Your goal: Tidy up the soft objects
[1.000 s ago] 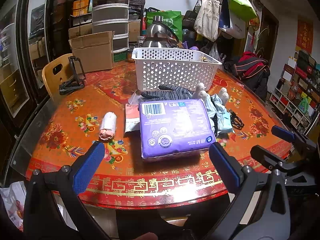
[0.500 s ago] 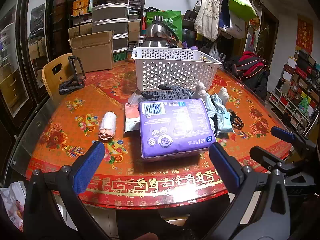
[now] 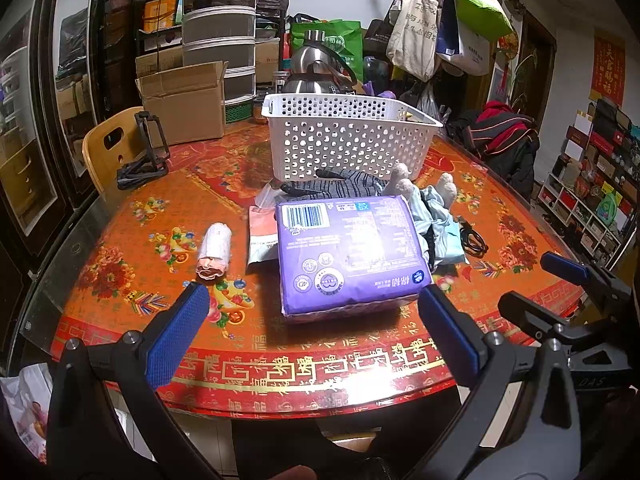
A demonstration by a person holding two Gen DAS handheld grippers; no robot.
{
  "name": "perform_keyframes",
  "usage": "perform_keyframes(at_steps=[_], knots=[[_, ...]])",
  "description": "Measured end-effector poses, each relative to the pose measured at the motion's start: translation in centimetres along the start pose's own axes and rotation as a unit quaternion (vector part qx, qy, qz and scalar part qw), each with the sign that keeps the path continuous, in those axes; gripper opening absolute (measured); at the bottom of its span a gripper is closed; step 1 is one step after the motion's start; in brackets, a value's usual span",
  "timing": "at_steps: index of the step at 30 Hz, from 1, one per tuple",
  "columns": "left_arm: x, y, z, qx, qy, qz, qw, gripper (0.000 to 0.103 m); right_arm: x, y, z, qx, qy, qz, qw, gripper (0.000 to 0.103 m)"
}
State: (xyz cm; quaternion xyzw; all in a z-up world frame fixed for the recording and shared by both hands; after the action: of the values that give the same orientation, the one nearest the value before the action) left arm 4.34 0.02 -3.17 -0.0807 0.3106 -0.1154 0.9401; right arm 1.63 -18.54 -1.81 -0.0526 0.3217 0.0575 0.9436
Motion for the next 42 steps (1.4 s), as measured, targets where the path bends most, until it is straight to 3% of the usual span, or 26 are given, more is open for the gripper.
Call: perform_keyframes(at_steps=[29, 33, 35, 38, 41, 42], knots=[[0.1, 0.9, 0.2, 0.003, -0.009, 0.010, 0.9999, 0.103, 0.4, -0.6, 0.1, 0.004, -0.006, -0.009, 1.000, 0.103], [-0.2, 3.3, 0.9, 0.000, -0.041, 0.017, 0.9990, 0.103, 1.6, -3.8, 0.5, 0.069, -0.033, 0.004, 0.997, 0.103], [0.4, 5.0, 1.2, -0.005, -0.040, 0.036, 0.9985, 0.103, 3.3, -6.0, 0.3, 0.095, -0.039, -0.028, 0.994, 0.103], [1.7, 8.3, 1.1, -0.039, -0.021, 0.044, 0.9980, 0.103, 7.0, -8.1, -0.3, 0.080, 0.033, -0.073, 0.994, 0.103], [3.4, 11.8, 0.7, -0.048, 0.018, 0.087, 0.9949, 0.103, 9.7, -9.2, -0.6, 0.091, 0.069, -0.059, 0.992, 0.102], [3.8, 12.7, 0.5, -0.058, 0.021, 0.082, 0.9947, 0.103, 10.2, -9.1, -0.5, 0.085, 0.070, -0.062, 0.992, 0.101]])
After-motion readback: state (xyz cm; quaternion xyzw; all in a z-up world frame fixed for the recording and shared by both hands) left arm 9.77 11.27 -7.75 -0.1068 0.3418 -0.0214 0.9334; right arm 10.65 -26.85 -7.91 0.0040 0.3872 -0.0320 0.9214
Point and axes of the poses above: each gripper's, at about its wrist camera, not at the fingertips, and x roughly the way its jaws point, y to its left, z to its top, the point moved 5 cm from there along x, roughly the way its jaws point, and after that the axes turned 15 degrees about -z, right-handed, at the moved point
